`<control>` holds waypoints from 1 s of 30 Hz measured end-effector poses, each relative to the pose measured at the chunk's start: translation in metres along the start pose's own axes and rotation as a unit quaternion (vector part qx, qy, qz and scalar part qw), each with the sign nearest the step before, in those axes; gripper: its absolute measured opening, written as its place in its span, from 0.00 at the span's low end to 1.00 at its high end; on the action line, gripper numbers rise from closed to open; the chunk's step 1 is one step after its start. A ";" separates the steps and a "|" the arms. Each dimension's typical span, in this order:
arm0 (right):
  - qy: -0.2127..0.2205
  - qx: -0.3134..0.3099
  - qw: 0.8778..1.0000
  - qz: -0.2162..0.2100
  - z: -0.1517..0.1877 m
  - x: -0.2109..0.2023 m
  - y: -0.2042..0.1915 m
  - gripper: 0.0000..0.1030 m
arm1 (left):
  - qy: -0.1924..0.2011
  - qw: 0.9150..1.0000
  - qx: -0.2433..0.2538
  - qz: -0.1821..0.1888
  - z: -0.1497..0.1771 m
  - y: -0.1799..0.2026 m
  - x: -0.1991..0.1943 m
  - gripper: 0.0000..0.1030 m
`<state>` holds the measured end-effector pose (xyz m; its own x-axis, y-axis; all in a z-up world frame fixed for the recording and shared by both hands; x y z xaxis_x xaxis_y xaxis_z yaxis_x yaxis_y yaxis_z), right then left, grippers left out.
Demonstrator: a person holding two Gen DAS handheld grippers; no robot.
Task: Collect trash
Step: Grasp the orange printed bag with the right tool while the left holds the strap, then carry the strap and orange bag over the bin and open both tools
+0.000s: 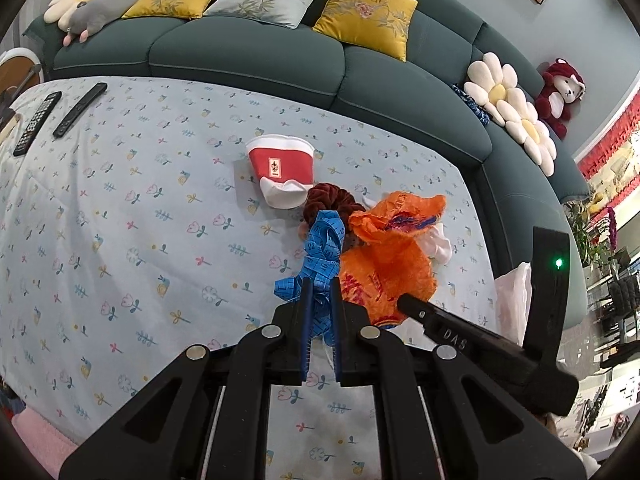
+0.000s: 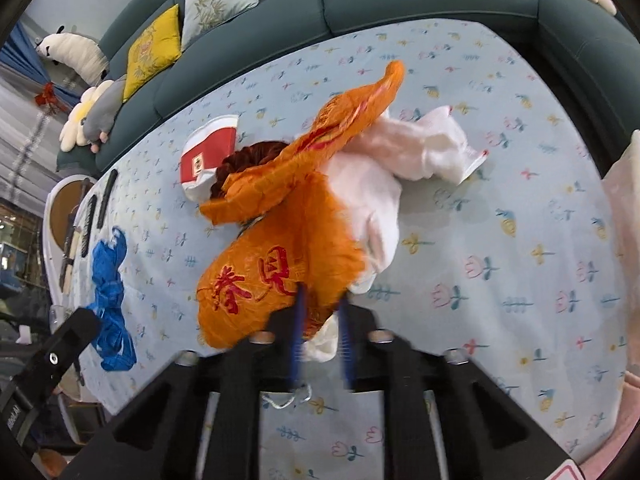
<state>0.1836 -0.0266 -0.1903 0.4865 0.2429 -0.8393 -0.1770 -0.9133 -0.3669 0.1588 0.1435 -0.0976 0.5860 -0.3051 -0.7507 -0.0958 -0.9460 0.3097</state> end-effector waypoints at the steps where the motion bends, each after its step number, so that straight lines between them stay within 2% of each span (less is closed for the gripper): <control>1: 0.003 -0.002 1.000 -0.004 0.000 -0.003 -0.001 0.07 | 0.001 1.000 0.001 0.001 -0.001 0.001 0.000 0.08; 8: 0.048 0.008 0.998 -0.041 -0.003 -0.054 0.001 0.06 | 0.012 1.000 0.014 0.008 -0.003 0.022 -0.013 0.08; 14: 0.099 0.006 0.994 -0.046 -0.010 -0.107 0.013 0.06 | 0.027 0.999 0.040 0.022 -0.004 0.058 -0.029 0.08; 24: 0.181 0.032 0.982 -0.038 -0.020 -0.195 0.062 0.06 | 0.044 0.993 0.097 0.052 0.002 0.131 -0.050 0.08; 30: 0.221 0.056 0.973 -0.021 -0.019 -0.234 0.100 0.06 | 0.049 0.987 0.135 0.078 0.010 0.183 -0.057 0.08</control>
Point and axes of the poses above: each gripper's, at about its wrist camera, not at the fingertips, and x roughly the way its jaws point, y to its right, z to its underside, the point moved 2 cm from there along x, roughly the way its jaws point, and after that the axes turned 6 degrees about y, right-handed, at the moved point
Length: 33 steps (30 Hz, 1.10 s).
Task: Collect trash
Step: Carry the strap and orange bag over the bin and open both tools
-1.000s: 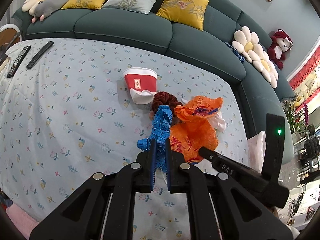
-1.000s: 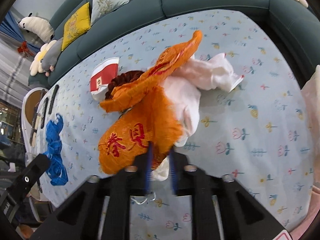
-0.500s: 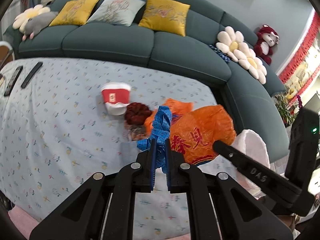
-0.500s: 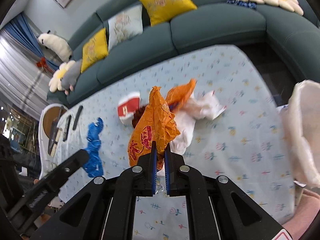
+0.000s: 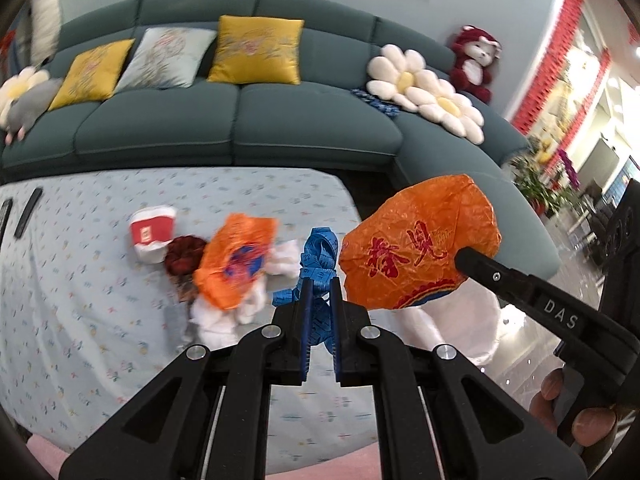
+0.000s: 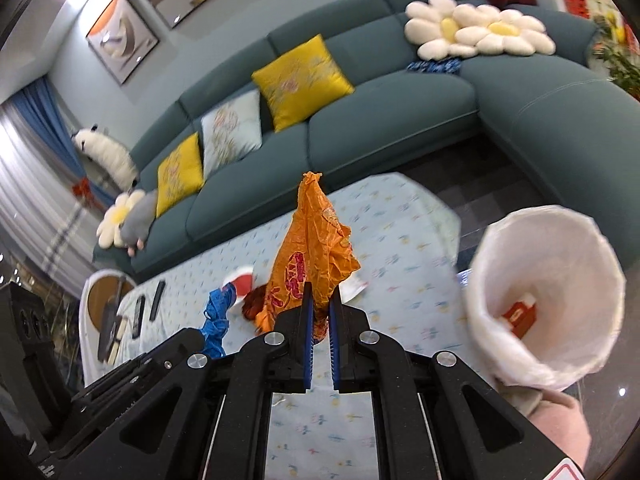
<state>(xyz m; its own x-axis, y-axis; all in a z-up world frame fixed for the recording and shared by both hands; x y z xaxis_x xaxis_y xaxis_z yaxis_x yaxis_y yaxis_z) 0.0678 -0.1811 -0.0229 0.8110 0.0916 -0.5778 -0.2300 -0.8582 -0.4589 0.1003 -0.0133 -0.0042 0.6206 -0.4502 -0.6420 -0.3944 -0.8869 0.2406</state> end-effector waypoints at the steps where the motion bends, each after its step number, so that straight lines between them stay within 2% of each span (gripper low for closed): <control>1: 0.005 0.004 1.000 0.004 -0.002 -0.004 0.007 0.06 | 0.000 1.000 0.006 0.005 -0.001 0.008 0.001 0.08; 14: 0.057 0.065 0.994 0.064 -0.018 -0.057 0.106 0.06 | -0.009 0.996 0.055 0.073 0.003 0.107 0.025 0.08; 19: 0.058 0.089 0.990 0.089 -0.014 -0.064 0.141 0.06 | -0.037 0.993 0.072 0.086 0.013 0.129 0.040 0.08; 20: 0.056 0.090 0.990 0.097 -0.011 -0.066 0.147 0.06 | -0.043 0.993 0.073 0.085 0.016 0.128 0.042 0.10; 21: 0.055 0.089 0.990 0.100 -0.009 -0.066 0.151 0.06 | -0.051 0.993 0.074 0.081 0.021 0.127 0.045 0.20; 22: 0.052 0.087 0.989 0.103 -0.005 -0.066 0.155 0.06 | -0.060 0.993 0.072 0.073 0.030 0.121 0.049 0.36; 24: 0.046 0.086 0.989 0.109 0.000 -0.063 0.160 0.06 | -0.086 0.993 0.055 0.058 0.050 0.107 0.057 0.53; 27: 0.032 0.095 0.989 0.110 0.011 -0.054 0.169 0.06 | -0.144 0.988 0.030 0.039 0.085 0.084 0.077 0.53; 29: 0.025 0.100 0.989 0.111 0.018 -0.048 0.172 0.06 | -0.184 0.982 0.026 0.026 0.113 0.068 0.091 0.53; 33: 0.013 0.100 0.989 0.108 0.029 -0.040 0.172 0.06 | -0.233 0.972 0.017 0.012 0.150 0.051 0.109 0.53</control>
Point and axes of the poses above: each gripper's, at about its wrist camera, not at the fingertips, and x roughly the way its jaws point, y to its right, z to its underside, the point moved 2 cm from there along x, roughly the way its jaws point, and after that the axes turned 6 degrees about y, right-handed, at the moved point
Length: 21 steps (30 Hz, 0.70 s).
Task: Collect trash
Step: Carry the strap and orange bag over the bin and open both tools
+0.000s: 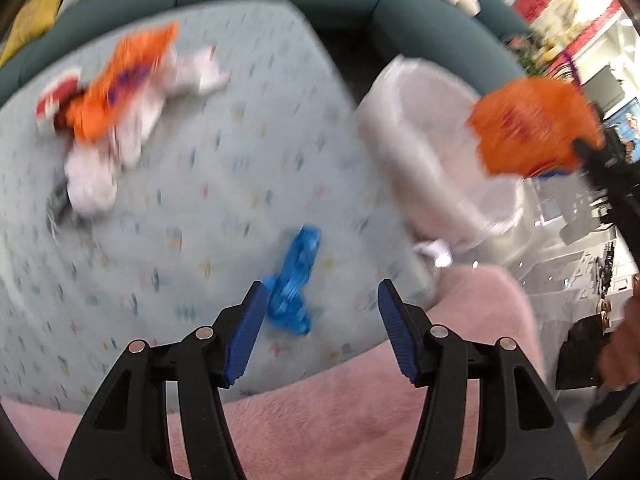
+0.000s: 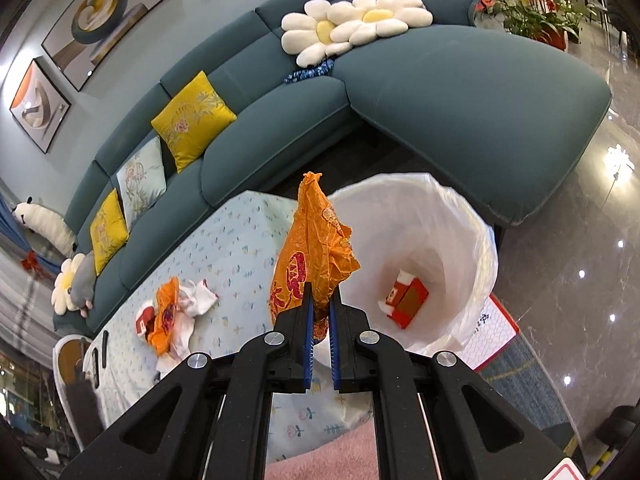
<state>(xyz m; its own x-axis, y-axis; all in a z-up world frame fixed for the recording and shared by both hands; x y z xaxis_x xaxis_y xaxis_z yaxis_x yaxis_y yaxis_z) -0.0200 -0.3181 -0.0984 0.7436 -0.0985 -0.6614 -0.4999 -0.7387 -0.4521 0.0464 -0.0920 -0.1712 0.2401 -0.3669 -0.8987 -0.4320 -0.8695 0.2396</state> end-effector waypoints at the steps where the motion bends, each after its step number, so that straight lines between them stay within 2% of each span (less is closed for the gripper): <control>1: -0.002 0.000 1.000 0.000 0.002 0.001 0.000 0.06 | -0.013 1.000 -0.003 -0.001 0.005 -0.003 0.009 0.53; 3: -0.008 0.000 1.000 0.000 0.005 0.005 0.000 0.06 | -0.031 0.999 -0.009 -0.006 0.012 -0.008 0.022 0.53; 5: -0.012 0.000 1.000 0.000 0.008 0.007 0.000 0.06 | -0.043 0.999 -0.010 -0.011 0.018 -0.010 0.032 0.48; 8: -0.015 0.001 1.000 0.000 0.011 0.009 0.001 0.06 | -0.048 0.999 -0.005 -0.010 0.022 -0.009 0.038 0.34; 9: -0.016 0.001 1.000 0.001 0.011 0.010 0.002 0.06 | -0.051 0.999 -0.002 -0.007 0.022 -0.009 0.041 0.25; 10: -0.017 0.002 1.000 0.001 0.011 0.011 0.003 0.06 | -0.052 0.999 -0.001 -0.008 0.023 -0.008 0.041 0.24; 13: -0.020 0.004 1.000 0.001 0.013 0.014 0.004 0.06 | -0.039 0.999 0.008 -0.010 0.017 -0.002 0.035 0.17; 21: -0.019 0.010 1.000 0.003 0.009 0.016 0.010 0.06 | 0.028 0.999 0.028 0.019 -0.017 0.030 -0.004 0.15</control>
Point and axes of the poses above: each gripper's, at about its wrist camera, not at the fingertips, and x roughly the way its jaws point, y to its right, z to its underside, the point moved 2 cm from there along x, roughly the way its jaws point, and after that the axes turned 6 degrees about y, right-handed, at the moved point
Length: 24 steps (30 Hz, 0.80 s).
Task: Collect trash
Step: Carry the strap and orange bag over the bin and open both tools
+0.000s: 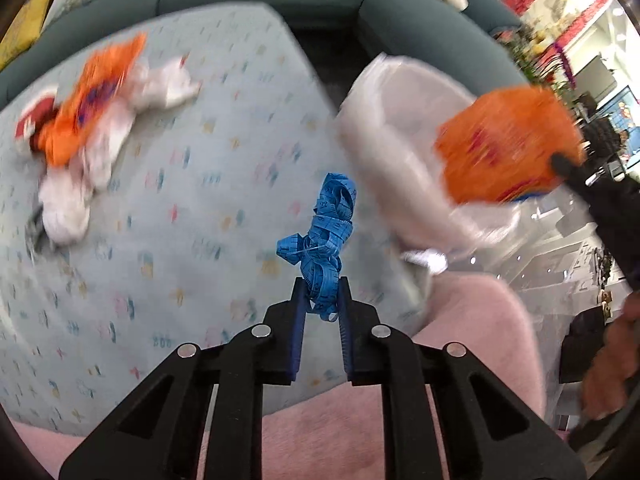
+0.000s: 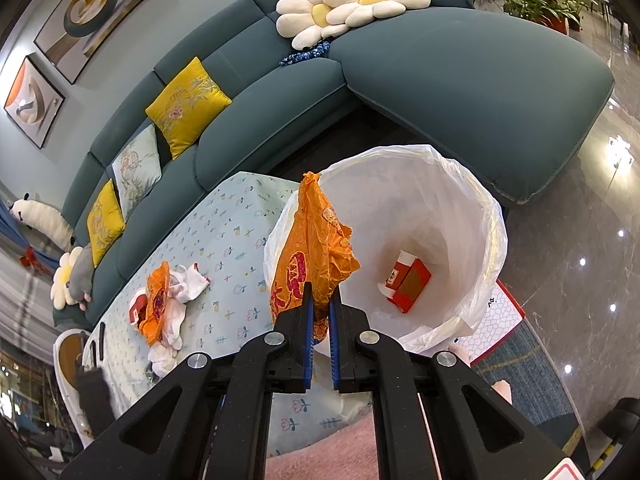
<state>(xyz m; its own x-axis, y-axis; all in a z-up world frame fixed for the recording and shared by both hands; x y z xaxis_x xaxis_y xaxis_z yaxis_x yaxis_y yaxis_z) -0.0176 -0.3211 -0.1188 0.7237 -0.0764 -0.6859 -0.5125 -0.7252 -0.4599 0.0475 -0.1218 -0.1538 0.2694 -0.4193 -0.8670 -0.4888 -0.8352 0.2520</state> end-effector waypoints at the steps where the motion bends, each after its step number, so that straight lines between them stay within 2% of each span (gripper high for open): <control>1: 0.001 0.001 1.000 0.001 -0.002 0.000 0.001 0.06 | 0.008 1.000 0.002 0.004 -0.005 0.005 -0.004 0.14; 6: 0.012 0.006 1.000 0.007 -0.013 -0.001 0.011 0.06 | 0.049 0.998 0.021 0.032 -0.045 0.037 -0.024 0.14; 12: 0.029 0.010 0.999 0.025 -0.033 -0.005 0.028 0.06 | 0.064 0.996 0.040 0.051 -0.087 0.079 -0.016 0.14; 18: 0.031 0.002 0.999 0.042 -0.044 0.000 0.042 0.07 | 0.064 0.994 0.061 0.059 -0.102 0.107 -0.005 0.14; 20: 0.028 -0.001 0.999 0.046 -0.045 0.004 0.043 0.10 | 0.059 0.994 0.063 0.064 -0.104 0.113 0.000 0.16; 21: 0.030 -0.002 0.998 0.054 -0.046 0.005 0.044 0.14 | 0.058 0.994 0.060 0.069 -0.104 0.112 0.002 0.18; 22: 0.030 -0.003 0.997 0.064 -0.047 0.006 0.044 0.24 | 0.057 0.995 0.052 0.067 -0.105 0.111 0.004 0.35; 24: 0.037 0.000 0.997 0.071 -0.048 0.004 0.045 0.43 | 0.071 0.996 0.037 0.047 -0.108 0.107 0.003 0.57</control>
<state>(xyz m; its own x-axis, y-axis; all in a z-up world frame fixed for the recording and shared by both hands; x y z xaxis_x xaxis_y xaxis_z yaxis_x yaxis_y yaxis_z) -0.0155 -0.3869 -0.1147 0.6762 -0.2281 -0.7005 -0.6117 -0.7037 -0.3614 0.0858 -0.2504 -0.0829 0.3324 -0.5442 -0.7703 -0.5748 -0.7644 0.2920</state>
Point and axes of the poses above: each gripper's, at about its wrist camera, not at the fingertips, and x roughly the way its jaws point, y to its right, z to its underside, the point moved 2 cm from there along x, roughly the way its jaws point, and after that the axes turned 6 degrees about y, right-handed, at the moved point
